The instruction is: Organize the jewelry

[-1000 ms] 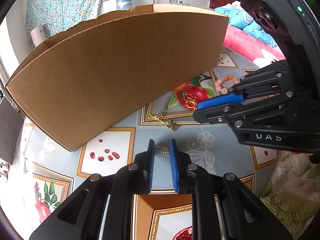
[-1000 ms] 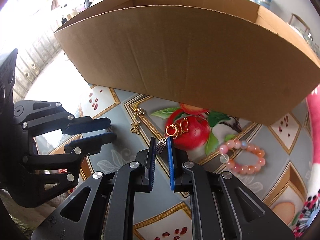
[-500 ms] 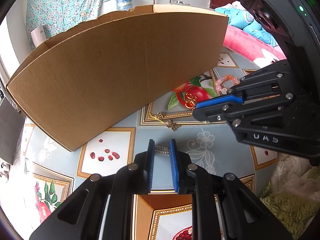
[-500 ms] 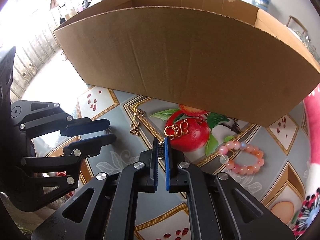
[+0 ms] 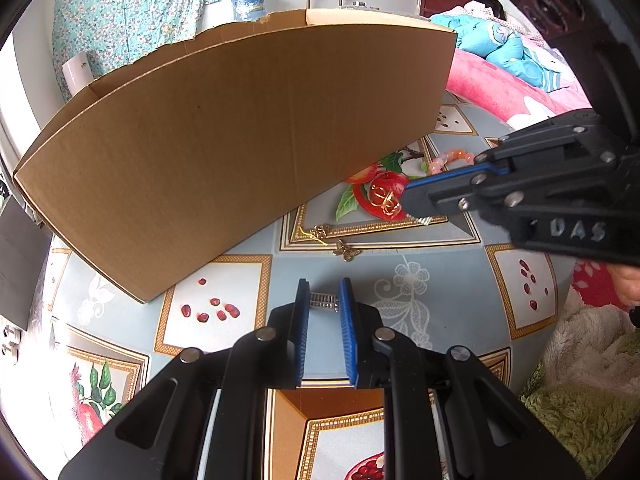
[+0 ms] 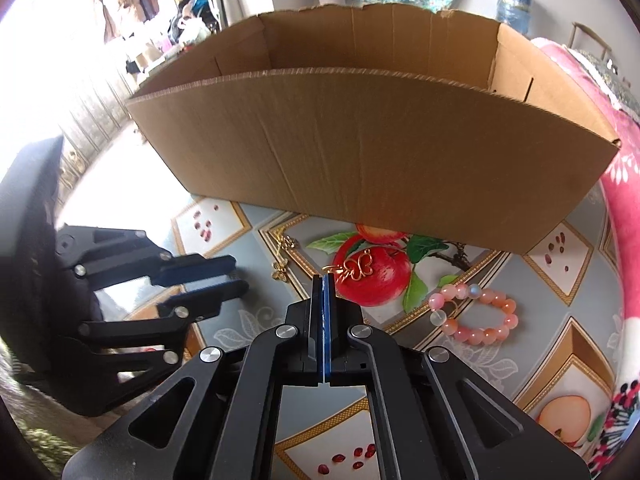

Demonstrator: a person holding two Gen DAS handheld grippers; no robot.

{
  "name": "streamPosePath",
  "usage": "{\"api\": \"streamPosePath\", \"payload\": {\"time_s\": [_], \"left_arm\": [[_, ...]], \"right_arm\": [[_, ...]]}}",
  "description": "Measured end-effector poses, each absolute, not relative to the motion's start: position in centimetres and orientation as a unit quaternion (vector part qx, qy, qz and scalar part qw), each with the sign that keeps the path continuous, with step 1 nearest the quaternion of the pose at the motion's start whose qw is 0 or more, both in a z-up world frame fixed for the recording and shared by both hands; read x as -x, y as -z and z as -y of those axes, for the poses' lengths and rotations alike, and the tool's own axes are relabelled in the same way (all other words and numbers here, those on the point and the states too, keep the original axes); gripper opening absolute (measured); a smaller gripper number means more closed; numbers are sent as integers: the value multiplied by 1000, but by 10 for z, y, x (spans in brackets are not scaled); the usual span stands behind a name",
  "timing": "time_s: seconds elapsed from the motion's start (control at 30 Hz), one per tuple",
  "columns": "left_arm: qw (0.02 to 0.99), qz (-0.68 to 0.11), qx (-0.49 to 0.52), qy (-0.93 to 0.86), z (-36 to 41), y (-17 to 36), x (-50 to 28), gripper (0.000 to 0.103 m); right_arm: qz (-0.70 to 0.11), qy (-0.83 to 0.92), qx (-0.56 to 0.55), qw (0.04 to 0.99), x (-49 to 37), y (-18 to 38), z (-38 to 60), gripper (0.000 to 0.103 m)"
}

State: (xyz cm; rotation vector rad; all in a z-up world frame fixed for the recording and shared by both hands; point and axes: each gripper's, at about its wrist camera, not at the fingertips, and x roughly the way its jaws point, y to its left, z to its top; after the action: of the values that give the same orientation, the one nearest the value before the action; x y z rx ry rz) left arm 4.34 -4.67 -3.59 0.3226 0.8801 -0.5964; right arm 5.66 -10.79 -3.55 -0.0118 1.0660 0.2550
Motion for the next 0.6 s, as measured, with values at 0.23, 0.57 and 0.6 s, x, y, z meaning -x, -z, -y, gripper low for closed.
{"api": "streamPosePath", "payload": {"time_s": [0.23,0.57,0.6], "left_arm": [[849,-420,-153,280,47,36,-44,14],[853,-416,-149,278,45,29,-42,14],[853,-417,-146,278,44,28,-42,14]], "right_arm": [[-489,-139,-31,861,-48,16,129,0],[-479,-161,-68,860,-31,-4,146,0],[-487,-150,-57,859,-31,-3,147,0]]}}
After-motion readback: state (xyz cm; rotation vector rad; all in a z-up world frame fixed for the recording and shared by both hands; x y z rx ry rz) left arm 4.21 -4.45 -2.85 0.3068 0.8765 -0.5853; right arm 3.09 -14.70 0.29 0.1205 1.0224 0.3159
